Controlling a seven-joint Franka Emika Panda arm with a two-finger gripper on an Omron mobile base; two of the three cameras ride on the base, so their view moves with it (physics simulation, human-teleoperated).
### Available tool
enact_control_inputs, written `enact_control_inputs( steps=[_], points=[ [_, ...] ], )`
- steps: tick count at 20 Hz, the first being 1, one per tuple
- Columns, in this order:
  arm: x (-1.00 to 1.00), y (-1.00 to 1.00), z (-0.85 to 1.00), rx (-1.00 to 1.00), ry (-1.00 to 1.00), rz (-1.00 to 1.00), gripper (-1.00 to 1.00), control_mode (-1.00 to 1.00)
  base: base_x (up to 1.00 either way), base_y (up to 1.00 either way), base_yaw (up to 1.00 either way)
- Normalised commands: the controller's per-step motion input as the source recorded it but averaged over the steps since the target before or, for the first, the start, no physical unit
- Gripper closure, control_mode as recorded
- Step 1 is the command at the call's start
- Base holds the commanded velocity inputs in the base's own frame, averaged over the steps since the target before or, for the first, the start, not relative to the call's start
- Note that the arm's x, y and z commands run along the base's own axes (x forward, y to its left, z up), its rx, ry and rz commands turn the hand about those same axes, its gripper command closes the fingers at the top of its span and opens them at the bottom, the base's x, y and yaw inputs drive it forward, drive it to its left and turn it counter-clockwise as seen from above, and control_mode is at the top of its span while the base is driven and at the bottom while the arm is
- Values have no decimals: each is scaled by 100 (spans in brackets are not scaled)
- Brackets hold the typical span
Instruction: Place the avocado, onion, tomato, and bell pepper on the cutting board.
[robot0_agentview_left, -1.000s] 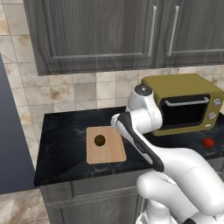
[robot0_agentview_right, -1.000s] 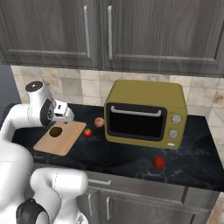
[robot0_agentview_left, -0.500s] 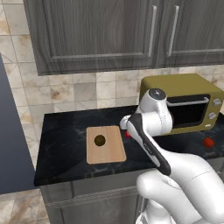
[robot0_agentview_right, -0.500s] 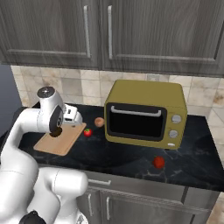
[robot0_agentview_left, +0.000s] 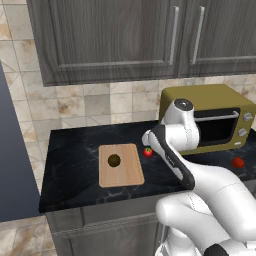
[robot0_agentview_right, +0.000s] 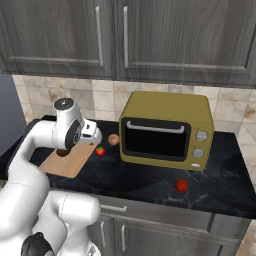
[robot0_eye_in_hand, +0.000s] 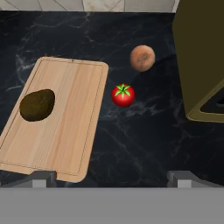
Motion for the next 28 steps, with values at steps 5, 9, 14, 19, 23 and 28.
enact_control_inputs(
  steps=[5, 9, 14, 19, 23, 28],
  points=[
    [23, -3, 0, 0, 5, 0, -100, -100, 0, 0, 0],
    [22, 0, -9, 0, 6, 0, -100, -100, 0, 0, 0],
    [26, 0, -15, 0, 7, 0, -100, -100, 0, 0, 0],
    [27, 0, -16, 0, 7, 0, -100, -100, 0, 0, 0],
    [26, 0, -19, 0, 7, 0, -100, -100, 0, 0, 0],
    [26, -2, -23, 0, 7, 0, -100, -100, 0, 0, 0]
  ],
)
